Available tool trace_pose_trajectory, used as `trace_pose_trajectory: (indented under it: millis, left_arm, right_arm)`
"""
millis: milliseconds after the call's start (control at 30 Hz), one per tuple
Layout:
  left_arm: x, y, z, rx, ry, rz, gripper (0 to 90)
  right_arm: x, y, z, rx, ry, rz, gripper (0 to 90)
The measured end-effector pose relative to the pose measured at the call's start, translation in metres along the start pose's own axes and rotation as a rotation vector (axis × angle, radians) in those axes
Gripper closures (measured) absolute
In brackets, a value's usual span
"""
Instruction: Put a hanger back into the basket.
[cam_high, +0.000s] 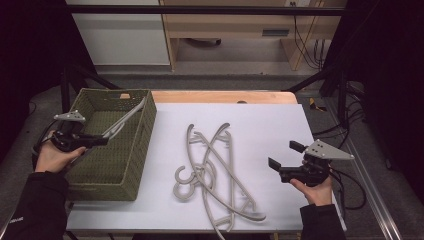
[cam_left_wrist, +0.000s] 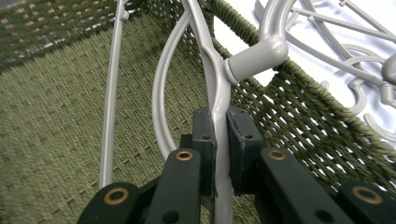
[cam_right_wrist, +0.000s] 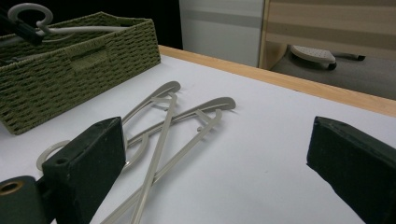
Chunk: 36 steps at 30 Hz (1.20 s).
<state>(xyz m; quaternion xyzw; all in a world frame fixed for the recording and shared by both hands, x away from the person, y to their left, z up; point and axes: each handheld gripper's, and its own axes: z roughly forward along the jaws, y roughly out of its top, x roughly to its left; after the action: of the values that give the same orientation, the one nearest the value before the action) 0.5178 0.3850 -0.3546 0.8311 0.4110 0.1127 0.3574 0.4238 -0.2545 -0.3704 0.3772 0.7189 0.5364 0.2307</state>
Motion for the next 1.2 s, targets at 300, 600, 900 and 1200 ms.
trace_pose_trajectory:
  millis: [300,600,900,1200]
  left_arm:
    - [0.000,-0.012,0.017,0.040,0.012,-0.013,82.3]
    - [0.002,-0.017,0.028,0.083,0.054,-0.024,81.6]
    - [0.002,-0.017,0.030,0.128,0.064,-0.034,80.8]
    - [0.000,-0.018,0.033,0.159,0.079,-0.026,80.9]
  right_arm:
    - [0.001,0.000,0.002,0.002,0.001,0.003,5.0]
    - [0.001,-0.001,0.003,0.006,0.001,-0.001,5.0]
    - [0.002,-0.001,0.003,0.006,0.003,0.003,5.0]
    - [0.002,0.000,0.003,0.007,0.002,-0.007,5.0]
